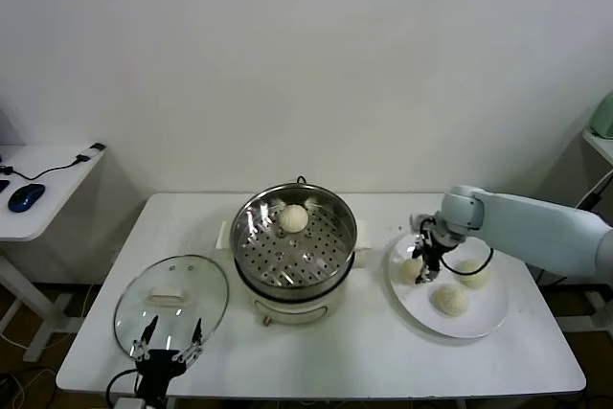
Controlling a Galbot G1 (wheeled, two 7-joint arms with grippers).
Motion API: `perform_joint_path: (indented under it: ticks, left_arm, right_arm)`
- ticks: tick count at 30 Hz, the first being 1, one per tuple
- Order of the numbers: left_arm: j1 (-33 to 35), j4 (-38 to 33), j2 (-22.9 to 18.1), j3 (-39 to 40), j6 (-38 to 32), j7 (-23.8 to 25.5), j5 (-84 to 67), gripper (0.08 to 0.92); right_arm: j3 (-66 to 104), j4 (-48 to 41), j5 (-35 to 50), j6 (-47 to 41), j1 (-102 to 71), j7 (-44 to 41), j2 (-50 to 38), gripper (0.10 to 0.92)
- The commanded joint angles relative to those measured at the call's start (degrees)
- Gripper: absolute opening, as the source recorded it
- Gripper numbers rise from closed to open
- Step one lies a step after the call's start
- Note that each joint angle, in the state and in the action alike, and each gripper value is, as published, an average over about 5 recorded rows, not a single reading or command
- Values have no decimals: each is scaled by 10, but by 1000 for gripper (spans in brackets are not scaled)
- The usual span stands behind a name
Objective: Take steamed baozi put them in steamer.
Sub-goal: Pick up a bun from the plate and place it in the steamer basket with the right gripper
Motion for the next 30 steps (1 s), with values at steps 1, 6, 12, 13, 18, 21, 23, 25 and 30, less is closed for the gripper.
perform_joint_path:
  ticks: [1, 6, 12, 13, 18, 21, 23, 25, 30]
  left_arm:
    - [1, -2, 0, 0, 0, 0, 0, 823]
    - [3, -7, 0, 4, 1, 0, 2, 823]
    - [3, -14, 1, 8, 5, 1, 4, 823]
    - [3, -16, 1, 9, 5, 1, 4, 823]
    - [2, -28, -4, 17, 6, 1, 9, 823]
    - [3, -31, -8, 20, 5, 1, 12, 823]
    - [4, -32, -10, 21, 5, 0, 14, 823]
    - [5, -34, -11, 22, 5, 0, 15, 823]
    - [12, -46, -14, 21, 6, 0, 18, 823]
  right_arm:
    - [-139, 42, 118, 17, 279, -62, 17, 636]
    - [-136, 95, 255, -20, 386, -46, 77, 636]
    - [-49, 166, 362, -90, 372, 28, 193, 636]
    - [-38, 170, 373, -98, 359, 40, 216, 636]
    - [-20, 157, 382, -124, 278, 90, 300, 636]
    - [-22, 128, 361, -133, 226, 109, 333, 636]
    - [-24, 101, 340, -137, 192, 117, 349, 636]
    - [-26, 68, 319, -139, 159, 122, 363, 636]
    - [-24, -11, 276, -136, 93, 121, 387, 636]
